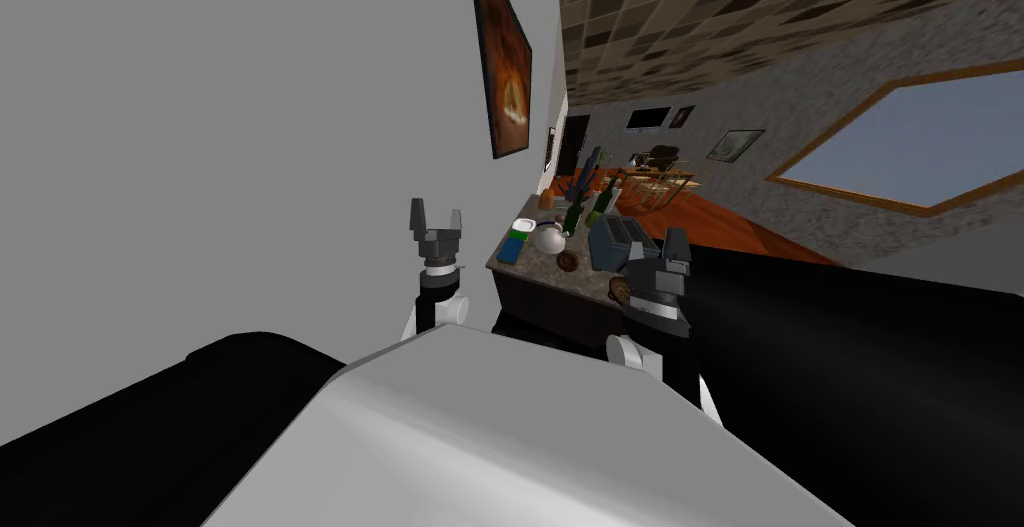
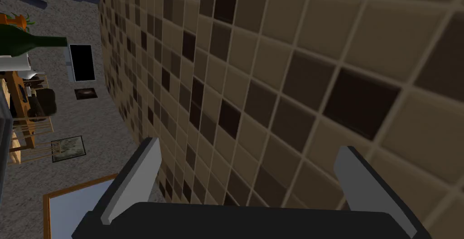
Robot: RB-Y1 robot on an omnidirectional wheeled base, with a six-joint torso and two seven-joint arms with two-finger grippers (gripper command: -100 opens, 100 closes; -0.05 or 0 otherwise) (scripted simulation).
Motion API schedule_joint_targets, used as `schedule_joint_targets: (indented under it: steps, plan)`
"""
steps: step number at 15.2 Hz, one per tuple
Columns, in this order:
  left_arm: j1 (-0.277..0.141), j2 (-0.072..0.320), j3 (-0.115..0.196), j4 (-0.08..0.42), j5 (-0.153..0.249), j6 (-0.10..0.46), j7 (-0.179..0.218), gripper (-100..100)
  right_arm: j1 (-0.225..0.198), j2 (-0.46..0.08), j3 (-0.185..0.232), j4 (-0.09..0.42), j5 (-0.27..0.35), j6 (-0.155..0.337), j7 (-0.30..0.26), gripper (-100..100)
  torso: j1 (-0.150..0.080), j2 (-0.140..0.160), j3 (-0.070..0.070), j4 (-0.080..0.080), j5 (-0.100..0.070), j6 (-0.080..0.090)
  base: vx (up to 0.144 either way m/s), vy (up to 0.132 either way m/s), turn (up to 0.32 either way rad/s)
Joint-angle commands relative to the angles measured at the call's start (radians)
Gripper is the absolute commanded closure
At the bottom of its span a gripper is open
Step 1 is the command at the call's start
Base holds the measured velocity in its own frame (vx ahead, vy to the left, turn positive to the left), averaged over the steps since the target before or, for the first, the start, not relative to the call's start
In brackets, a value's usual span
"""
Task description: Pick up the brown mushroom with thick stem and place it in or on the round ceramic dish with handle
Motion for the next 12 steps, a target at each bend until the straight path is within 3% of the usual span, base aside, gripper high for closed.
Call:
schedule_joint_targets:
  steps: [1,5,6,12]
  plan:
    - [0.000,0.000,0.000,0.000,0.000,0.000,0.000,0,-0.001,-0.039,0.005,0.010,-0.020,-0.005,-0.020,-100,0.000,0.000,0.000,0.000,0.000,0.000,-0.020,-0.011,0.149]
    - [0.000,0.000,0.000,0.000,0.000,0.000,0.000,0,-0.010,-0.099,0.020,0.049,-0.089,-0.020,-0.093,-100,-0.005,0.005,0.003,0.001,-0.001,-0.001,-0.073,-0.060,0.284]
    - [0.000,0.000,0.000,0.000,0.000,0.000,0.000,0,-0.010,-0.099,0.020,0.049,-0.089,-0.020,-0.093,-100,-0.006,0.006,0.003,0.001,-0.001,-0.001,-0.079,-0.076,0.210]
    - [0.000,0.000,0.000,0.000,0.000,0.000,0.000,0,-0.032,-0.137,0.035,0.117,-0.192,-0.043,-0.213,-100,-0.007,0.005,0.003,0.001,-0.002,0.000,-0.070,-0.078,0.233]
